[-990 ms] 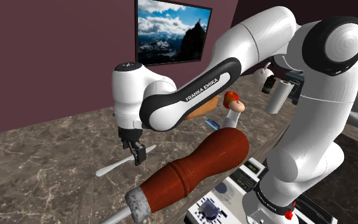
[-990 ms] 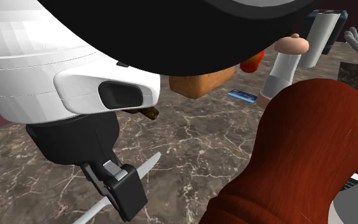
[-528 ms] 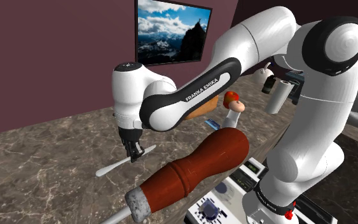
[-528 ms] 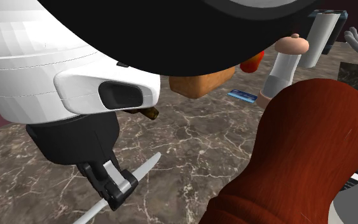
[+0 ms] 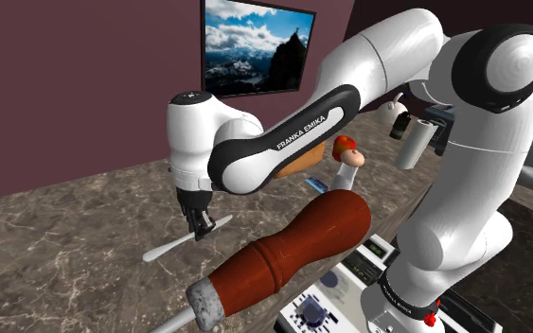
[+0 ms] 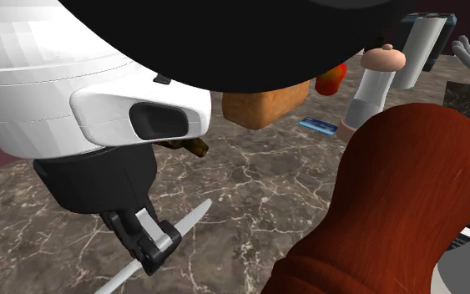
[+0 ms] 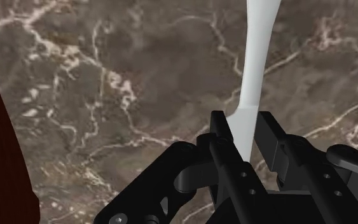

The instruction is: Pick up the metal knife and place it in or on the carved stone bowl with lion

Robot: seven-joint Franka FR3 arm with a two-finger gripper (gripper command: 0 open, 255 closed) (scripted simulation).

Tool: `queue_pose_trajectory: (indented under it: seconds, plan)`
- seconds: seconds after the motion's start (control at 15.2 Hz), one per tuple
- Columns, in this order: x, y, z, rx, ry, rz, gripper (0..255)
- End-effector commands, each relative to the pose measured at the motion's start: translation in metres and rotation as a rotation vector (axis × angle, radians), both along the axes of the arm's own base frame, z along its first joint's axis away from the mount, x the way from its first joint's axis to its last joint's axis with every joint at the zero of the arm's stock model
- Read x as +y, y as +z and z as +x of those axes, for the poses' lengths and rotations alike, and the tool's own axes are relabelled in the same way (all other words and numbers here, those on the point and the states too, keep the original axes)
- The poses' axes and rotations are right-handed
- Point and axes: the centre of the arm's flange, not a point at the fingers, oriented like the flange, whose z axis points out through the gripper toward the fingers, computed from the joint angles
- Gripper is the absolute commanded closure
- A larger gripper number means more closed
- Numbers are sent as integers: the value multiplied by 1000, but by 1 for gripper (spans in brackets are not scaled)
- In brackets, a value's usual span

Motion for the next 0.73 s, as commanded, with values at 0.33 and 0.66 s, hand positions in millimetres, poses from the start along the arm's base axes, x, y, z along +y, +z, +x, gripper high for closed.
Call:
queue_pose_trajectory:
  seconds: [0.33,0.66]
  plan:
    - [1,34,0,0,0,0,255]
    - [1,61,0,0,0,0,255]
